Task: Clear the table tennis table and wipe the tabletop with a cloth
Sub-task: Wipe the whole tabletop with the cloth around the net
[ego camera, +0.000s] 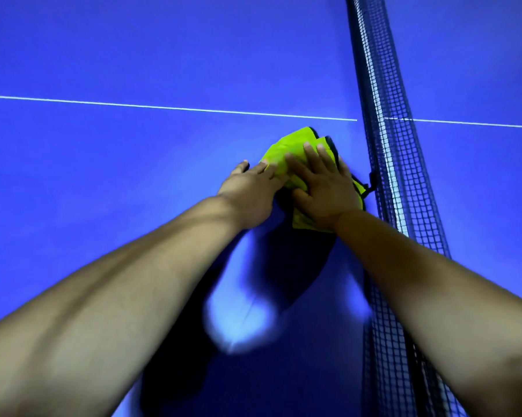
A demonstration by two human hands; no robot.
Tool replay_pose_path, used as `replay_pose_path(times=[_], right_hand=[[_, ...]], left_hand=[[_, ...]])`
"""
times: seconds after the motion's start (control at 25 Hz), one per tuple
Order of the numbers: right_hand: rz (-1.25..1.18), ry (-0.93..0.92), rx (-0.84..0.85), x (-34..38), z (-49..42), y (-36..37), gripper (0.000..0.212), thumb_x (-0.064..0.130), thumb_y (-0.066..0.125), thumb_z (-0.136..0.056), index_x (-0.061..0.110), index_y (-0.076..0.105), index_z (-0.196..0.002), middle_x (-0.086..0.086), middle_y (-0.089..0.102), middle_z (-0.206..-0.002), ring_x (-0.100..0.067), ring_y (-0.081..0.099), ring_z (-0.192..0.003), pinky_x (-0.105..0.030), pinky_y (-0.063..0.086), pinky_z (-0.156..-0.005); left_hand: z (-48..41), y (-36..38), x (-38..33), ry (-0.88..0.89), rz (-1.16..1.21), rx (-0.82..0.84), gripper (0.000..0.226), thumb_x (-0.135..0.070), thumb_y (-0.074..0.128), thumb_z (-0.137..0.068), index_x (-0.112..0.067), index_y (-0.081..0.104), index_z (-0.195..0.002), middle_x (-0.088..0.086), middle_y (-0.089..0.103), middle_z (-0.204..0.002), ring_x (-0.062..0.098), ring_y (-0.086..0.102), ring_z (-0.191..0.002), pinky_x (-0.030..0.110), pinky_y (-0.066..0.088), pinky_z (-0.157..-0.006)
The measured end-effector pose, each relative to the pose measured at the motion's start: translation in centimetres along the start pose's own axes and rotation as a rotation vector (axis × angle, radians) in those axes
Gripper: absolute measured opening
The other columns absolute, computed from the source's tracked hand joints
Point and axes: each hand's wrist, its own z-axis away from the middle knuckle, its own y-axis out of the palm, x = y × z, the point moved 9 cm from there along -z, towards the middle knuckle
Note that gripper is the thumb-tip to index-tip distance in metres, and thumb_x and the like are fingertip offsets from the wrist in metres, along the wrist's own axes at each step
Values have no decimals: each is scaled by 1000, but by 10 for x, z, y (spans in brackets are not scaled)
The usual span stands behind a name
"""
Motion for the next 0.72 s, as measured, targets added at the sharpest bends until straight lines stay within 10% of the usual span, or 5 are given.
replay_pose_path(times=[0.72], right_hand=[[-22, -268, 21, 229, 360, 26, 73, 59, 48, -73, 37, 39, -142, -7, 34, -154, -34, 28, -142, -54, 19, -107]], left_hand=[[401, 133, -115, 41, 60, 90, 52, -28, 31, -99, -21, 17, -149, 12, 15, -156, 28, 16, -143, 39, 6, -116]])
